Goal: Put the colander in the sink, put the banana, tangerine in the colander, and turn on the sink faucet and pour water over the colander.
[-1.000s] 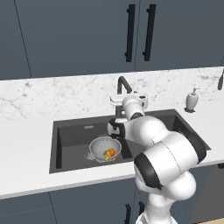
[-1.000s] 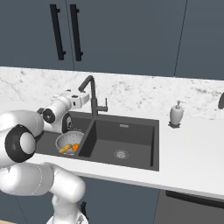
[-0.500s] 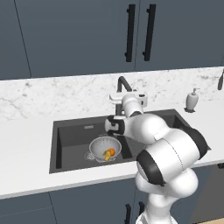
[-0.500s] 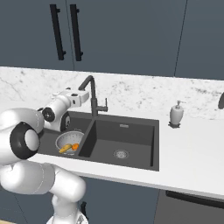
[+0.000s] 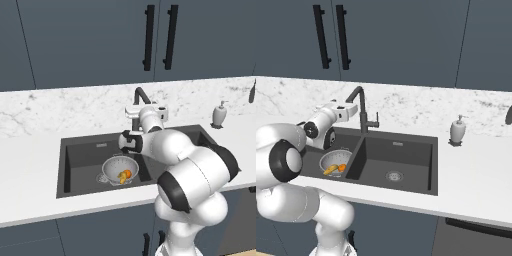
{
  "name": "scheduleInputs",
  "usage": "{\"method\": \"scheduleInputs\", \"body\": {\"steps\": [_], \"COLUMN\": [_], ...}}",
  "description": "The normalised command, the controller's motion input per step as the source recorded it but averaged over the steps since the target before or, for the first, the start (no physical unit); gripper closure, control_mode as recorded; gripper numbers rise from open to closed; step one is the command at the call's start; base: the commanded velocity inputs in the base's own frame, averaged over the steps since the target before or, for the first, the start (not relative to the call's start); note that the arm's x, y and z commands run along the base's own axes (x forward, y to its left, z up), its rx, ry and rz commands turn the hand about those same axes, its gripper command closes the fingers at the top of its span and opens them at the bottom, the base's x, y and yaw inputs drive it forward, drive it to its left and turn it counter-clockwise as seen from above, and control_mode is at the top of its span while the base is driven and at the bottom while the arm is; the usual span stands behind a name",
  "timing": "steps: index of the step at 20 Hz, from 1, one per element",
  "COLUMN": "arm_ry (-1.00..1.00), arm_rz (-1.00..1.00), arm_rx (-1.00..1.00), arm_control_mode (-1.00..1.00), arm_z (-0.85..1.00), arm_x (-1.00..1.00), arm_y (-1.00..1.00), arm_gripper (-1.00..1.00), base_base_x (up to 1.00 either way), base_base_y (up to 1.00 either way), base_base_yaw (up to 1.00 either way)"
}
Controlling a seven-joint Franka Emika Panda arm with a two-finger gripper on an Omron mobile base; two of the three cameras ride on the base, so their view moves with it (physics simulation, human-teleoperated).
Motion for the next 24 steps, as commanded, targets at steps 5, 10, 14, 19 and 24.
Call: {"method": "scheduleInputs", "body": {"steps": [5, 10, 14, 19, 24], "arm_ry": [0.00, 0.00, 0.00, 0.00, 0.00], "arm_rz": [0.00, 0.00, 0.00, 0.00, 0.00], "arm_rx": [0.00, 0.00, 0.00, 0.00, 0.00], "arm_control_mode": [-1.00, -1.00, -1.00, -1.00, -1.00], "arm_z": [0.00, 0.00, -0.03, -0.04, -0.02], "arm_x": [0.06, 0.11, 0.08, 0.09, 0.14], "arm_y": [0.00, 0.00, 0.00, 0.00, 0.01], "arm_gripper": [-1.00, -1.00, -1.00, -1.00, -1.00], "base_base_x": [0.00, 0.00, 0.00, 0.00, 0.00], "base_base_y": [0.00, 0.00, 0.00, 0.00, 0.00], "base_base_yaw": [0.00, 0.00, 0.00, 0.00, 0.00]}}
